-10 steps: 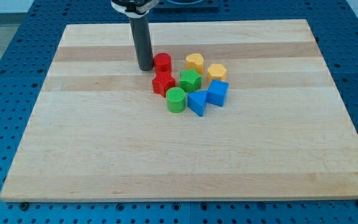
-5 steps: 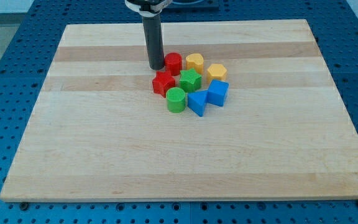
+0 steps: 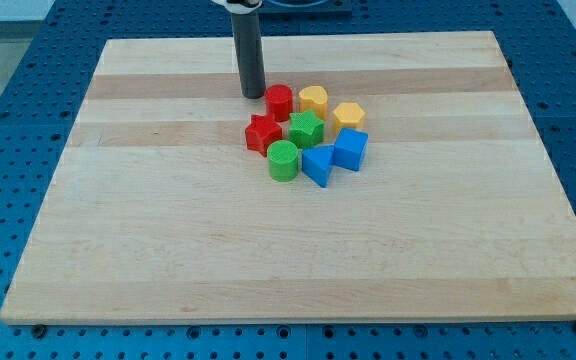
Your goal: Place the red circle left to the yellow heart
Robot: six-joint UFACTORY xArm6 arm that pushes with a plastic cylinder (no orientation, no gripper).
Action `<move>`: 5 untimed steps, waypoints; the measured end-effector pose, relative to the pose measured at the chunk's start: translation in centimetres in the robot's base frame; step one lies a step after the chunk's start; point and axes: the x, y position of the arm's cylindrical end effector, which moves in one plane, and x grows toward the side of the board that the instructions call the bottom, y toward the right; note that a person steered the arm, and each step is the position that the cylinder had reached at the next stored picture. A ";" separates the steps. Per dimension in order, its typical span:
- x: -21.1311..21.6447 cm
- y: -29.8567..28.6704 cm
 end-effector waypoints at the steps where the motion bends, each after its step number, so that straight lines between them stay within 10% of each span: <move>1: -0.3 1.0; 5: 0.0 1.9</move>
